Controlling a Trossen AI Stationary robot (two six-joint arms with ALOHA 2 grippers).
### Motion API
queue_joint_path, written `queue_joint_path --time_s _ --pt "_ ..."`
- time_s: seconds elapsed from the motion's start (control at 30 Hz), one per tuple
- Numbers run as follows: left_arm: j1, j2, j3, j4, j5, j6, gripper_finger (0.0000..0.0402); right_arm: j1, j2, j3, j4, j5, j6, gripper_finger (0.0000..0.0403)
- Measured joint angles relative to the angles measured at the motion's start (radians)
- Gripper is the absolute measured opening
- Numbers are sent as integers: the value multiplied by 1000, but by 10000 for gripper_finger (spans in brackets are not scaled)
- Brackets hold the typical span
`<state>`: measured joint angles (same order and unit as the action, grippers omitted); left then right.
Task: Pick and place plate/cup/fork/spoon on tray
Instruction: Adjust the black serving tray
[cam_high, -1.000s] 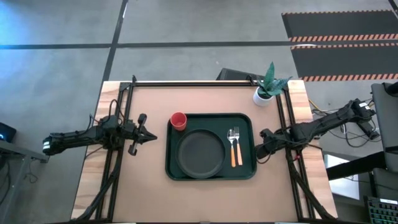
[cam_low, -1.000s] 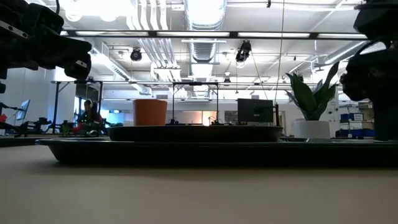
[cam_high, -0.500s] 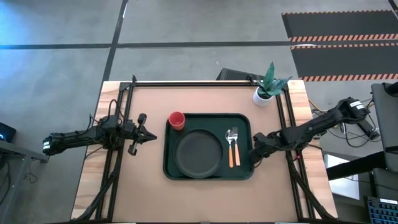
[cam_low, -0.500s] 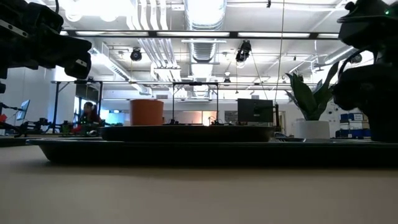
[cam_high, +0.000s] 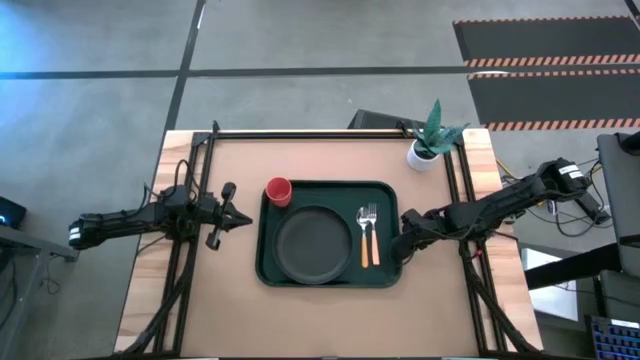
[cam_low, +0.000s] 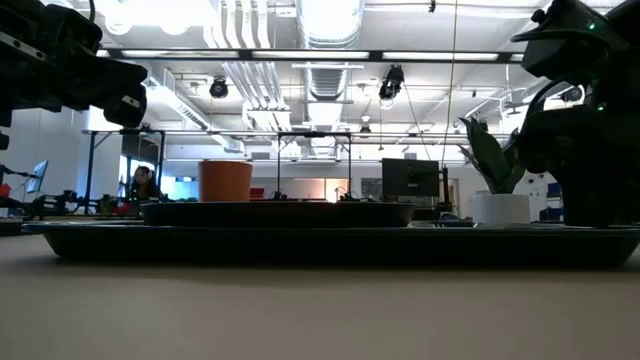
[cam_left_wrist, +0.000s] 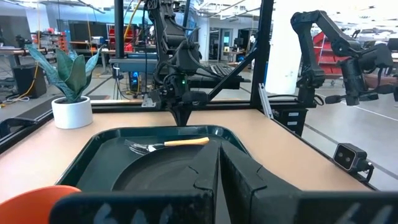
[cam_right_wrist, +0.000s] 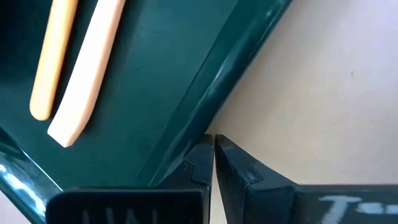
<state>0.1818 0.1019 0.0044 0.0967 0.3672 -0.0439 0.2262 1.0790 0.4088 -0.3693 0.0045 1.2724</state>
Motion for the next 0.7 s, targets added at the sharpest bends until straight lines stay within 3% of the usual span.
queue_joint_path --time_s 0.47,0.7 --pt "0 0 0 0 0 -2 0 -63 -5 0 -13 -10 -90 9" --pt "0 0 0 0 0 -2 0 -63 -39 12 -51 -78 -104 9"
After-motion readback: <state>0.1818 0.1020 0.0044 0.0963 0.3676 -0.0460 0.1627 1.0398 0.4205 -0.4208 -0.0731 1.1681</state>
